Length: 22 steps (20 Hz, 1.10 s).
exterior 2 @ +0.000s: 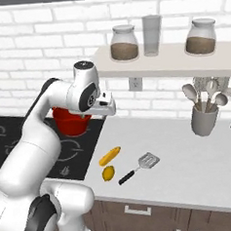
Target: Put the lemon and corn in the pot. Retrieve the spatula and lightly stir the vegetables in the pot.
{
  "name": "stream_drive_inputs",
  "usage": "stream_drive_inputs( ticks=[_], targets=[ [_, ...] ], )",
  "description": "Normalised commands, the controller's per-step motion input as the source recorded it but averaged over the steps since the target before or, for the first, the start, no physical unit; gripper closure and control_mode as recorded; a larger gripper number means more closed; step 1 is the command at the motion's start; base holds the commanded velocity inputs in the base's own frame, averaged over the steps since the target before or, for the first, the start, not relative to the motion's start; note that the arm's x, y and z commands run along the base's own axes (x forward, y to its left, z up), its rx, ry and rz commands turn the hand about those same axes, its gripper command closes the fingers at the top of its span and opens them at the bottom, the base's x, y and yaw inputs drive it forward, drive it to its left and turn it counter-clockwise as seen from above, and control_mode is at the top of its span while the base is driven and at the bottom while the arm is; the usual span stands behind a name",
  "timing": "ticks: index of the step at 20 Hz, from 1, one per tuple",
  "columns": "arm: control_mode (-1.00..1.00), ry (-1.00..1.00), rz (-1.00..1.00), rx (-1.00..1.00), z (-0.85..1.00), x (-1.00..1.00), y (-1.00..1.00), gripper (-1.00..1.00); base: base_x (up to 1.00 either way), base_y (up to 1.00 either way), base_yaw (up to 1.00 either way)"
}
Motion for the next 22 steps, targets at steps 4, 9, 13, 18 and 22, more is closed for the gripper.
stream_drive_inputs(
  ticks=[4, 9, 13, 18, 22],
  targets=[
    [-1.00, 0.00, -0.06, 0.00, -0.53, 0.00, -0.13, -1.00, 0.00, 0.00, 0.00],
    [-1.00, 0.02, -0.08, 0.00, -0.45, 0.04, -0.02, -1.00, 0.00, 0.00, 0.00],
    [-1.00, 0.00, -0.06, 0.00, -0.36, 0.06, -0.01, -1.00, 0.00, 0.00, 0.00],
    [-1.00, 0.01, -0.06, 0.00, -0.36, 0.12, -0.04, -1.00, 0.00, 0.00, 0.00],
    [-1.00, 0.04, -0.06, 0.00, -0.39, 0.14, -0.05, -1.00, 0.00, 0.00, 0.00]
  ],
)
